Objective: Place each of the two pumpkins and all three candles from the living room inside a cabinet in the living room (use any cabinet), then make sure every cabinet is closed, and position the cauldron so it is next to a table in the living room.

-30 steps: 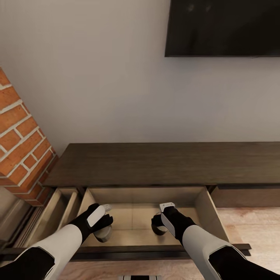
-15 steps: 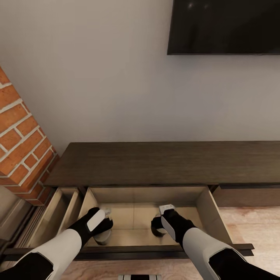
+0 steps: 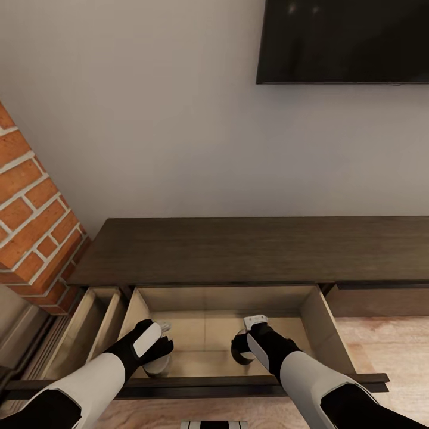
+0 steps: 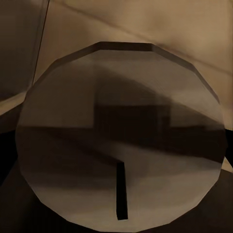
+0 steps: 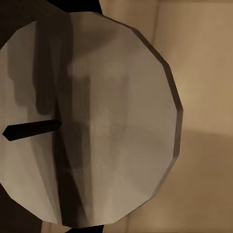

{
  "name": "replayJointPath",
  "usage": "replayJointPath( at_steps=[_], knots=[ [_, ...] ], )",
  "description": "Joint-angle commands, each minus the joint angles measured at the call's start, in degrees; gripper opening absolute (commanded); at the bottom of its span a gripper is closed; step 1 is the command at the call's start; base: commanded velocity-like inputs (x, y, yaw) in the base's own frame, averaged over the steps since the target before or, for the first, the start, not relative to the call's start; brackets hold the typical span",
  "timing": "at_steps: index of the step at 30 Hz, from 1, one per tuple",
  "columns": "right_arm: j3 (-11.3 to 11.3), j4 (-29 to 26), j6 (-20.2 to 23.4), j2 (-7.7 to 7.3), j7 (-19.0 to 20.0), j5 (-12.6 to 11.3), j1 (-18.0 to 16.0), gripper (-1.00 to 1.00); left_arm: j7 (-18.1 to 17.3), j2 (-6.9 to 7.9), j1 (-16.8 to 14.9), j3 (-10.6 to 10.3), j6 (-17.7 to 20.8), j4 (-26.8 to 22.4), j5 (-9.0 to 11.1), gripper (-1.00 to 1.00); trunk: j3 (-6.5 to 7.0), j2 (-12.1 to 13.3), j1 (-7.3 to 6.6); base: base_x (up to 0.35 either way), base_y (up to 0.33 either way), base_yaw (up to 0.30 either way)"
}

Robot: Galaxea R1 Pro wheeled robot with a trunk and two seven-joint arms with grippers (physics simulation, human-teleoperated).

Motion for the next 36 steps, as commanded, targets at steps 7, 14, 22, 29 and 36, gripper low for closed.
replayJointPath(
  at_steps=[7, 14, 22, 29, 36],
  knots=[
    [0.0, -0.1, 0.0, 0.0, -0.1, -0.2, 0.0, -1.0, 0.0, -0.04, 0.0, -0.1, 0.0, 0.1, -0.2, -1.0, 0.0, 0.0, 0.0, 0.0, 0.0, 0.0],
    [0.0, 0.0, 0.0, 0.0, -0.1, -0.2, 0.1, -1.0, -0.1, -0.24, 0.2, -0.3, -0.4, 1.0, -0.2, -1.0, 0.0, 0.0, 0.0, 0.0, 0.0, 0.0],
    [0.0, -0.2, -0.1, 0.0, -0.1, -0.3, 0.1, -1.0, -0.1, 0.0, 0.2, -0.3, -4.6, 0.9, -0.3, -1.0, -0.03, 0.0, 0.0, 0.0, 0.0, 0.001],
    [0.0, -0.2, 0.0, 0.0, -0.1, -0.3, 0.2, -1.0, -0.1, 0.11, 0.2, -0.3, -4.7, 0.5, -0.3, -1.0, -0.57, 0.0, 0.0, 0.0, 0.0, 0.051],
    [0.0, -0.1, 0.0, 0.0, -0.1, -0.4, 0.2, -1.0, -0.2, 0.09, 0.2, -0.3, -4.8, 0.6, -0.3, -1.0, -1.18, 0.0, 0.0, 0.0, 0.0, 0.062]
  ],
)
